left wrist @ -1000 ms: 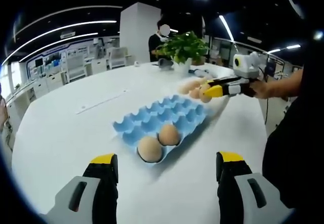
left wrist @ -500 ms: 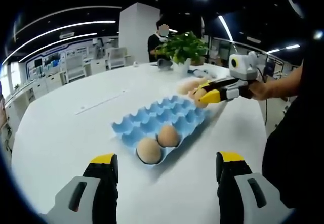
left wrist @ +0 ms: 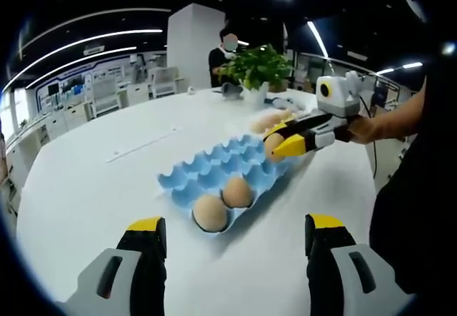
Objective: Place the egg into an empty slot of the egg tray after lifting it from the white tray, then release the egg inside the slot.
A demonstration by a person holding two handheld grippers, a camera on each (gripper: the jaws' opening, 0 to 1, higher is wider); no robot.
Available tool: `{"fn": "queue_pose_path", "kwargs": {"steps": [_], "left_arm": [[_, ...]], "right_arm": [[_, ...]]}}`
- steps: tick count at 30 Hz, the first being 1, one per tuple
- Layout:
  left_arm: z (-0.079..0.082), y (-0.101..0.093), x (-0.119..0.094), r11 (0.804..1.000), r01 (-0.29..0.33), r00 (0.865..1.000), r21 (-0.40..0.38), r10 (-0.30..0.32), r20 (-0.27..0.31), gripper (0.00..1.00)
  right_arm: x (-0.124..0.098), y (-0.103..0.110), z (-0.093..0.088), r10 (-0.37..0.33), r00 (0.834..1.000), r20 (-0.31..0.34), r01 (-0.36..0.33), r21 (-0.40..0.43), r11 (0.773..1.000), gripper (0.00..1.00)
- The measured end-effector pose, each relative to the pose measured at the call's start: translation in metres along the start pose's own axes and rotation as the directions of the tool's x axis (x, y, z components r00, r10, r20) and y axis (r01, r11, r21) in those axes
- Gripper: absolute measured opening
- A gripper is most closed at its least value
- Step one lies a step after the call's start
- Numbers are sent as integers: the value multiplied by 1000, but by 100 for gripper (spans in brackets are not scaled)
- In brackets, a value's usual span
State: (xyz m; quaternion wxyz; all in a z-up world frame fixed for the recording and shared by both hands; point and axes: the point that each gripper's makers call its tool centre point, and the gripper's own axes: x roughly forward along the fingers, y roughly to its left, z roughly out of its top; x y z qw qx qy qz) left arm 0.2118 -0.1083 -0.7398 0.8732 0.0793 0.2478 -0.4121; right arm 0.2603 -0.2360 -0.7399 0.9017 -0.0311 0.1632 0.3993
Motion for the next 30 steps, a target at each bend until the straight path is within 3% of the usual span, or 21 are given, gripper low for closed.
{"fn": "queue_pose_path", "kwargs": {"steps": [17, 30], "left_arm": [[-1, 1, 4, 1000, 7, 1000, -1, -7, -7, 81], [-1, 2, 4, 1000, 5, 1000, -3, -5, -6, 81]], "right_arm": [[27, 13, -3, 46, 999, 3, -46, 23, 999, 25], [34, 15, -8, 61, 998, -14, -61, 19, 998, 25]]}}
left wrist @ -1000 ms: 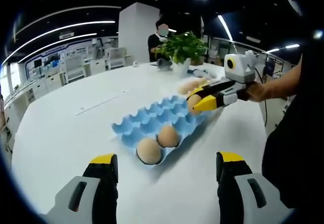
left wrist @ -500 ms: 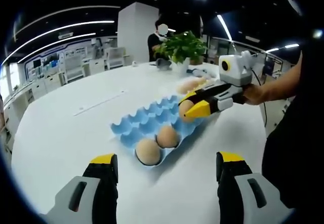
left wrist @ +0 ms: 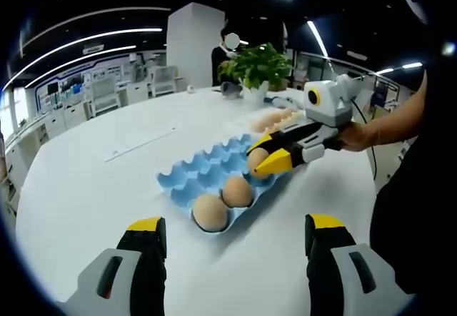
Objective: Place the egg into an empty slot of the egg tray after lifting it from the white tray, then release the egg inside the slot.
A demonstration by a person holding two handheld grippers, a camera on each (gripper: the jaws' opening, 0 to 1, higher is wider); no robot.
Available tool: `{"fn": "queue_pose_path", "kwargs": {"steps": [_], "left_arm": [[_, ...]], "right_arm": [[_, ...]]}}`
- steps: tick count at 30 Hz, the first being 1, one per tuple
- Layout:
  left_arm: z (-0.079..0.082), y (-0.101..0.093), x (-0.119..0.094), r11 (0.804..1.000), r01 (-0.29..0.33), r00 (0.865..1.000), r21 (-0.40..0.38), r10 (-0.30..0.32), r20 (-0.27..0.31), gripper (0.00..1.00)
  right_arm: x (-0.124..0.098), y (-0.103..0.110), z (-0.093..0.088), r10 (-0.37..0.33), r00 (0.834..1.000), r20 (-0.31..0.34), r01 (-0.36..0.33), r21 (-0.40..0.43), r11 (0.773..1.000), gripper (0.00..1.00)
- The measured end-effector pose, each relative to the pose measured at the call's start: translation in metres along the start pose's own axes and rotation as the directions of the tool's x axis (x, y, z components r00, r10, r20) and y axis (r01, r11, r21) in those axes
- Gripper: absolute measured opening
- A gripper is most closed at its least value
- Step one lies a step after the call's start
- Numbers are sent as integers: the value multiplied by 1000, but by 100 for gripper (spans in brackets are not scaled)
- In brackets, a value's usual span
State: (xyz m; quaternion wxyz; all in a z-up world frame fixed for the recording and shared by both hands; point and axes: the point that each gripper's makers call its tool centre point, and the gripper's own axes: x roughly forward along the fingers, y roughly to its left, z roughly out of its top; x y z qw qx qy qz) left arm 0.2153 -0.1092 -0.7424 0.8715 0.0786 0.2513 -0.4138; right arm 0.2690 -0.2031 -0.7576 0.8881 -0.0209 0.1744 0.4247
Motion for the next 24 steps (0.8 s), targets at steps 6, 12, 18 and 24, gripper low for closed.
{"fn": "queue_pose_path", "kwargs": {"steps": [6, 12, 18, 24], "left_arm": [[0, 1, 1, 1000, 3, 1000, 2, -3, -3, 81], [2, 5, 1, 1000, -1, 1000, -3, 1, 4, 81], [2, 5, 1, 1000, 2, 1000, 0, -2, 1, 81], [3, 6, 0, 1000, -4, 1000, -5, 4, 8, 81]], "right_arm": [[5, 0, -4, 4, 1000, -8, -3, 16, 1000, 25], [7, -1, -5, -1, 1000, -10, 1, 20, 1000, 25], [8, -1, -8, 0, 1000, -14, 0, 25, 1000, 25], [8, 1, -8, 2, 1000, -13, -2, 10, 1000, 25]]}}
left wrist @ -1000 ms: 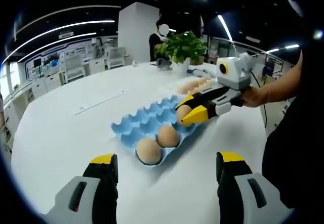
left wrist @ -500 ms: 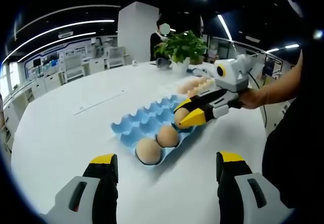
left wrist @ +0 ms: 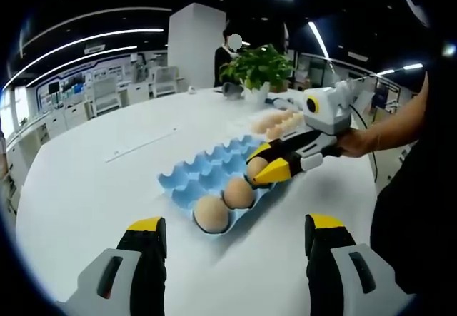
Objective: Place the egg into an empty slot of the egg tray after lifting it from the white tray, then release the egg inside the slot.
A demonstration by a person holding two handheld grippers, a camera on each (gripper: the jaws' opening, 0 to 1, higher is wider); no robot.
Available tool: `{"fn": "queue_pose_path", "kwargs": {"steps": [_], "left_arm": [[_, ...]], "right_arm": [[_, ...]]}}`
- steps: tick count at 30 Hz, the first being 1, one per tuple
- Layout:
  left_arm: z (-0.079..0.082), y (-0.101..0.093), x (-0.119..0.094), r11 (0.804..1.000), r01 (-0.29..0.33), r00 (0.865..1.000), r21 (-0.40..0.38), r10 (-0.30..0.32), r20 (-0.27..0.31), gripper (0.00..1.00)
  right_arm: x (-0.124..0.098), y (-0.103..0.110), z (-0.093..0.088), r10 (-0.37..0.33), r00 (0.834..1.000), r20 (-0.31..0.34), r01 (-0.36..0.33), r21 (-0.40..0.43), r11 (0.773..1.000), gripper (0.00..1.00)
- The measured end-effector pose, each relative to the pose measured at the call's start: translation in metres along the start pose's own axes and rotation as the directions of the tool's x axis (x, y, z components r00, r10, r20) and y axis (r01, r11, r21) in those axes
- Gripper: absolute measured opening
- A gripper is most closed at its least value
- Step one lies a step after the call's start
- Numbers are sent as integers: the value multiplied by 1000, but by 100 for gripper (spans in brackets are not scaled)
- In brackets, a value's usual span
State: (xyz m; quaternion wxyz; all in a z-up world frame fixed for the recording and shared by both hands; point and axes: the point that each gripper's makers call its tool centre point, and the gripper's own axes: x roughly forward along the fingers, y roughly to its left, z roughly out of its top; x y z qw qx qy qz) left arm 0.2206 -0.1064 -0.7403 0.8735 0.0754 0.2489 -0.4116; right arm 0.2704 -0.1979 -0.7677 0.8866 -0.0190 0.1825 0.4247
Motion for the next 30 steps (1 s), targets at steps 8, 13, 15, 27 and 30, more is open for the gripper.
{"fn": "queue_pose_path", "kwargs": {"steps": [8, 13, 15, 27, 30], "left_arm": [[-1, -2, 0, 1000, 3, 1000, 5, -3, -6, 80], [0, -2, -1, 1000, 3, 1000, 8, -3, -4, 80], [1, -3, -1, 1000, 4, 1000, 11, -4, -3, 80], [2, -3, -3, 1000, -2, 1000, 15, 2, 3, 80], [3, -5, -3, 1000, 0, 1000, 18, 0, 2, 80]], "right_arm": [[0, 2, -1, 14, 1000, -3, -14, -37, 999, 25], [-3, 1, -2, 12, 1000, 1, -12, -11, 1000, 26], [-3, 2, -2, 14, 1000, -1, -14, -19, 1000, 26], [-13, 2, -6, 20, 1000, -15, -21, -33, 999, 27], [-18, 4, -8, 27, 999, -22, -28, -49, 998, 27]]}}
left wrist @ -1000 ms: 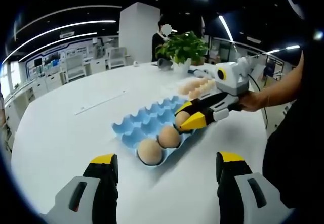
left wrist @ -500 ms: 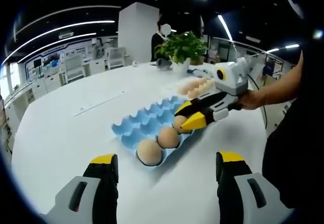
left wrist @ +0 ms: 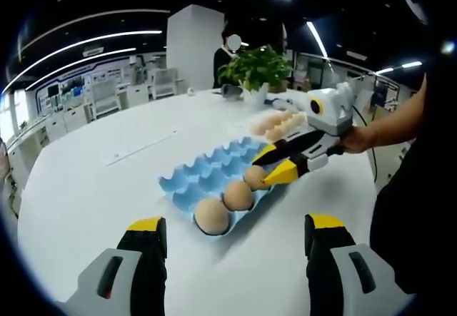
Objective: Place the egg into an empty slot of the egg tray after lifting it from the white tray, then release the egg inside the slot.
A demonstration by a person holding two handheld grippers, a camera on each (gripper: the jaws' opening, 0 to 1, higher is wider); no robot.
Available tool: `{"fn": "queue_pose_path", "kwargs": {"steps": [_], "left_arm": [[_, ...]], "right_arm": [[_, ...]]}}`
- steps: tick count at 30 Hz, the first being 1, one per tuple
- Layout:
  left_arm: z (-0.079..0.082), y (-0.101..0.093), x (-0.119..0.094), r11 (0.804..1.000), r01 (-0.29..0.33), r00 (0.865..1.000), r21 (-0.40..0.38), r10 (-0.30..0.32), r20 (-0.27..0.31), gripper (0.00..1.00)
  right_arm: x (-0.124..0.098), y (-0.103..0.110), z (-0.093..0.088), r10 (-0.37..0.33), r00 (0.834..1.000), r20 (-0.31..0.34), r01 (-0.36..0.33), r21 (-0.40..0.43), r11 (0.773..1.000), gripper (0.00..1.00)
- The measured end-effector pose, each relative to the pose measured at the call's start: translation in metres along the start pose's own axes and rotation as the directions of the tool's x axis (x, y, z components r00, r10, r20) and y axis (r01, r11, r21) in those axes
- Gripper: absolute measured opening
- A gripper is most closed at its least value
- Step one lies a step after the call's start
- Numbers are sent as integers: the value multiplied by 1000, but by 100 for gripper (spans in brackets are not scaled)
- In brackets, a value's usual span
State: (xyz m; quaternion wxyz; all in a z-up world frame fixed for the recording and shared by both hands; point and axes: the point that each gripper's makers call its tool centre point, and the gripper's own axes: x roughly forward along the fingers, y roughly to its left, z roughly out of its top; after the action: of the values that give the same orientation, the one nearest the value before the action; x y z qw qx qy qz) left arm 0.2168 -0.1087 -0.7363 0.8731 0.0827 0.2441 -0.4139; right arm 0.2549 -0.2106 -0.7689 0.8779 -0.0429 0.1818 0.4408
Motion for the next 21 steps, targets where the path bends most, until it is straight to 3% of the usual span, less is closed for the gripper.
{"fn": "queue_pose_path", "kwargs": {"steps": [14, 21], "left_arm": [[3, -3, 0, 1000, -1, 1000, 2, 1, 6, 80], [2, -2, 0, 1000, -2, 1000, 2, 2, 3, 81]], "right_arm": [[-20, -2, -15, -6, 1000, -26, 7, 3, 1000, 27], [-37, -11, -8, -55, 998, 14, 54, 27, 998, 26]]}}
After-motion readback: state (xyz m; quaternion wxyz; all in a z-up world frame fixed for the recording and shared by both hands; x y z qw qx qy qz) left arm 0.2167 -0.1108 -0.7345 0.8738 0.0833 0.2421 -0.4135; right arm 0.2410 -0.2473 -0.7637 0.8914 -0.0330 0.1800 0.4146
